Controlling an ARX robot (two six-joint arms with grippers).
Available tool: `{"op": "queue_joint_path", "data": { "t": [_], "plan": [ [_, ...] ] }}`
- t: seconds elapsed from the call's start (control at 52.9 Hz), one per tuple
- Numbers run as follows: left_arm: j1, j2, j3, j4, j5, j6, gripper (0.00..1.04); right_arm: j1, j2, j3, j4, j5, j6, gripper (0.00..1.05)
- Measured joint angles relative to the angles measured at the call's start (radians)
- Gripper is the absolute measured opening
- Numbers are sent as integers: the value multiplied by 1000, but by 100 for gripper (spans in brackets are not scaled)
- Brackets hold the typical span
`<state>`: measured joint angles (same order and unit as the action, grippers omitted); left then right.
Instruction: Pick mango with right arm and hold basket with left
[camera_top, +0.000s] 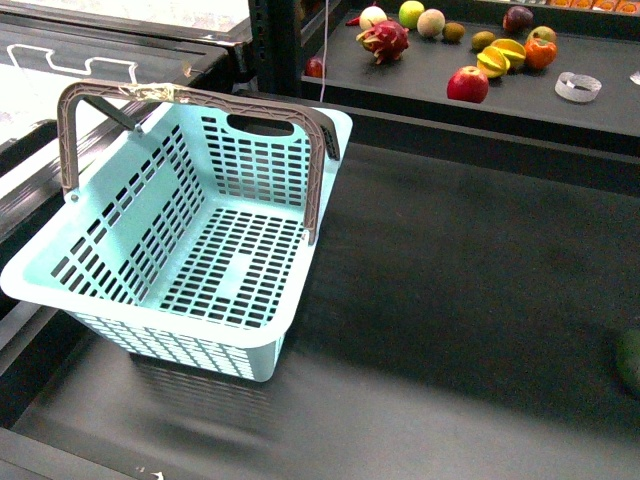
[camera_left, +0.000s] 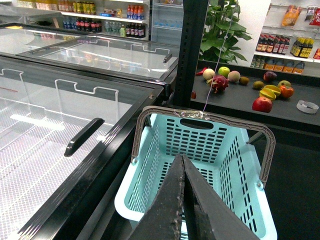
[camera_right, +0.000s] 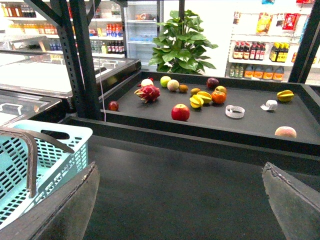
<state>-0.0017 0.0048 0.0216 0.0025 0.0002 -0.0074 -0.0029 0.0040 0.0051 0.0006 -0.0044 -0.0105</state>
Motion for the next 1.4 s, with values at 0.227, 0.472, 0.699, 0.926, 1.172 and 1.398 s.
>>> {"op": "queue_joint_path", "data": {
  "t": [0.227,0.472,0.699,0.926,1.172,1.398],
  "plan": [
    [0,0,0,0,0,0,37,0,0,0,0,0,0,97],
    [0,0,0,0,0,0,84,0,0,0,0,0,0,97],
    [-101,492,69,193,-503,-481,97,1,0,0,0,0,0,97],
    [-129,1205,311,610,-390,-763,97,1,0,0,0,0,0,97],
    [-197,1732,671,645,-329,-936,97,1,0,0,0,0,0,97],
    [-249,2007,950,595,-294,-1050,97,1,0,0,0,0,0,97]
  ]
}}
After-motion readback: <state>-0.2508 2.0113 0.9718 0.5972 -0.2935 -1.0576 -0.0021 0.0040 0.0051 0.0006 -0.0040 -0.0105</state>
